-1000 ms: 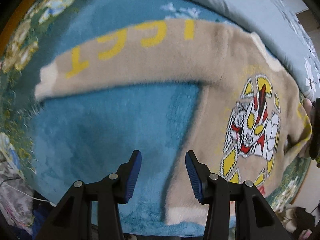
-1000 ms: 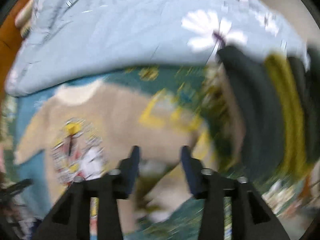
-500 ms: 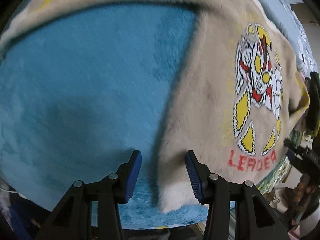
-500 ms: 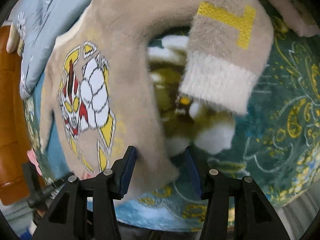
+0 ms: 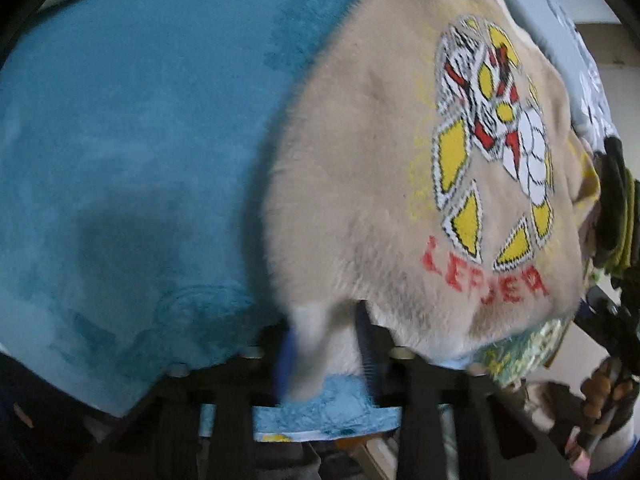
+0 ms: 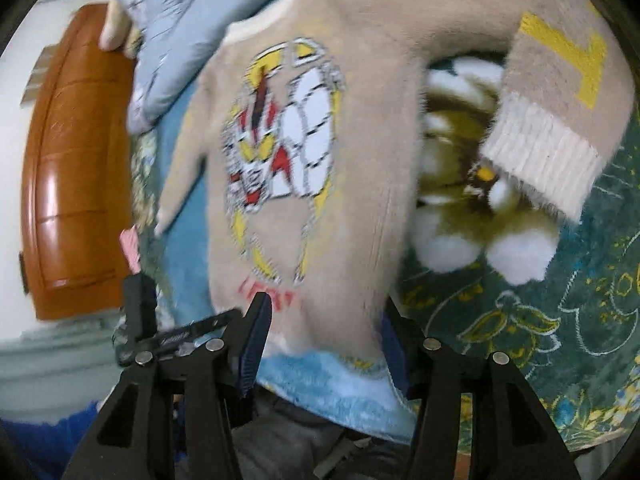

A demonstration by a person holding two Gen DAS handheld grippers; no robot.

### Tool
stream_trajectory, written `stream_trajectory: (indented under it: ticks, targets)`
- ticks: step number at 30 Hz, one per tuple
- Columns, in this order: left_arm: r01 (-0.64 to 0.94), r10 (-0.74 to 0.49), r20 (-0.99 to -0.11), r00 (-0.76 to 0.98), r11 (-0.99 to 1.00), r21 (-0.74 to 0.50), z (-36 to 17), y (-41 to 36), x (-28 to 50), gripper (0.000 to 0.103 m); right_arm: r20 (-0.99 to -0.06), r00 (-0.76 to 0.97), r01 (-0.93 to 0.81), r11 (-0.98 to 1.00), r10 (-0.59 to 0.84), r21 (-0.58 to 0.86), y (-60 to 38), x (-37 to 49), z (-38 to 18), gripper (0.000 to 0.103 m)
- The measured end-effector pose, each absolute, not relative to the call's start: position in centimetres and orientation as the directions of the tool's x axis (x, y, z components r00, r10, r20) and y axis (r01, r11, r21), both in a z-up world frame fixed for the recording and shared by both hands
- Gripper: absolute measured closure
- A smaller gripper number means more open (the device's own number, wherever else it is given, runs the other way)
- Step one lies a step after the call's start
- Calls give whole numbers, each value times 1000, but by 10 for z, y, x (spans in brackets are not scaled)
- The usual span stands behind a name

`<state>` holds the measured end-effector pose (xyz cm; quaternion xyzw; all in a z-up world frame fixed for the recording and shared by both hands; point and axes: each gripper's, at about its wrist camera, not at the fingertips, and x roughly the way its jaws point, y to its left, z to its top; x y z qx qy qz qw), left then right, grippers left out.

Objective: Fold clothes
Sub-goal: 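Carry the held sleeve across the sweater body with the right tool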

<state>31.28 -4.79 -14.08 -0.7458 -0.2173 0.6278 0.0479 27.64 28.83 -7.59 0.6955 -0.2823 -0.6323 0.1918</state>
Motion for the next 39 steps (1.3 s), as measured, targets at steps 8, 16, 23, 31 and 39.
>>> stream_trajectory:
  ticks: [8, 16, 23, 31, 39]
  targets:
    - [275, 389, -921, 3, -886, -374, -97, -51, 310, 92, -674, -50, -116, -666, -737, 737, 290, 260, -40, 79]
    - [230, 249, -961, 117, -948, -218, -126, -39, 316, 92, -839, 37, -143, -834, -542, 532, 306, 275, -66, 79]
    - [143, 243, -967, 77, -963, -230, -98, -29, 298, 70, -976, -47, -133, -967, -214, 218, 334, 261, -68, 55]
    - [173, 225, -974, -15, -959, -225, -67, -48, 266, 54, -1000, 6, -51, -998, -22, 21, 320, 235, -110, 44]
    - [177, 233, -972, -23, -956, -233, -77, -52, 254, 52, -998, 37, -13, -999, 49, -50, 312, 232, -125, 47]
